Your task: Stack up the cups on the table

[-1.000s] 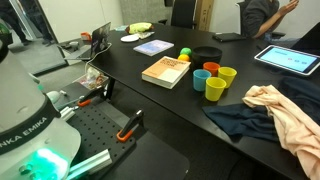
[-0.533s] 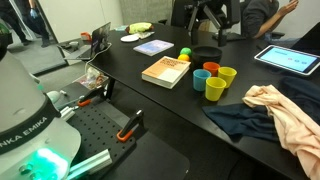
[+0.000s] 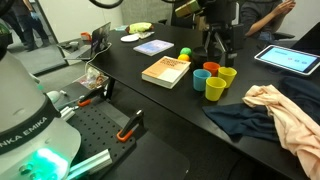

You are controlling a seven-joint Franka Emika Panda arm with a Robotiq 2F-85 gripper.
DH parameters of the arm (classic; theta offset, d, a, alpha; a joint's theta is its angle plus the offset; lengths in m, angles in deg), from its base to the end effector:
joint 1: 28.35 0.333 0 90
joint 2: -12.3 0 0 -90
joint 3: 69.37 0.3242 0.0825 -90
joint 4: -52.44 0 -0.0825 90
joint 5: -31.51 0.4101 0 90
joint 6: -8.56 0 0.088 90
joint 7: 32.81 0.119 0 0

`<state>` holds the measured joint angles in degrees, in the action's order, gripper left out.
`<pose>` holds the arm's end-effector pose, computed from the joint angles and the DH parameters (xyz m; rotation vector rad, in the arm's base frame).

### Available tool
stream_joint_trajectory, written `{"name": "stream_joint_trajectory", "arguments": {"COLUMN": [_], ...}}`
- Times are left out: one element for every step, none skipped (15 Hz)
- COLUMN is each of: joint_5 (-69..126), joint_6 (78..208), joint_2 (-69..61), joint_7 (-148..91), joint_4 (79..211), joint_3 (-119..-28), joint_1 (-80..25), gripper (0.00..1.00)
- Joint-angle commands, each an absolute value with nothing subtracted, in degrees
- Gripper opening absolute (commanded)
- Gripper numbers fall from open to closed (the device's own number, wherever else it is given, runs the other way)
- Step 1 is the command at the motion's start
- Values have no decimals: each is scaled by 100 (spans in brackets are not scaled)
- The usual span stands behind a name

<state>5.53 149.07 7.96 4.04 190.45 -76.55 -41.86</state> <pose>0.4733 -0.1830 0.2548 2.7015 -0.9057 0.0125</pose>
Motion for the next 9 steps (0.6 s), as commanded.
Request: {"name": "stream_joint_trajectory", "arguments": {"joint_5": [489,567,571,555,559,550,604,631,679], "joint_6": [15046,15085,15082,15094,15104,15112,15136,15162,15191], "joint_2": [118,-35,-185,-335,-460,-594,-718,-834,-939], "joint_7": [981,1013,1069,1137,1175,1228,1241,1260,1253], "joint_4": [18512,18419,18317,18220,18148,18079,18016,17955,17894], "joint_3": [-7887,-7926,-7971,-8018,-8063,-8118,-8160,-8208,-8248], "joint_1": [-3871,-3799,-3719,-3633,-3562,-3491,-3442,-3388,-3355], "gripper": [100,100,100,100,100,100,100,100,100]}}
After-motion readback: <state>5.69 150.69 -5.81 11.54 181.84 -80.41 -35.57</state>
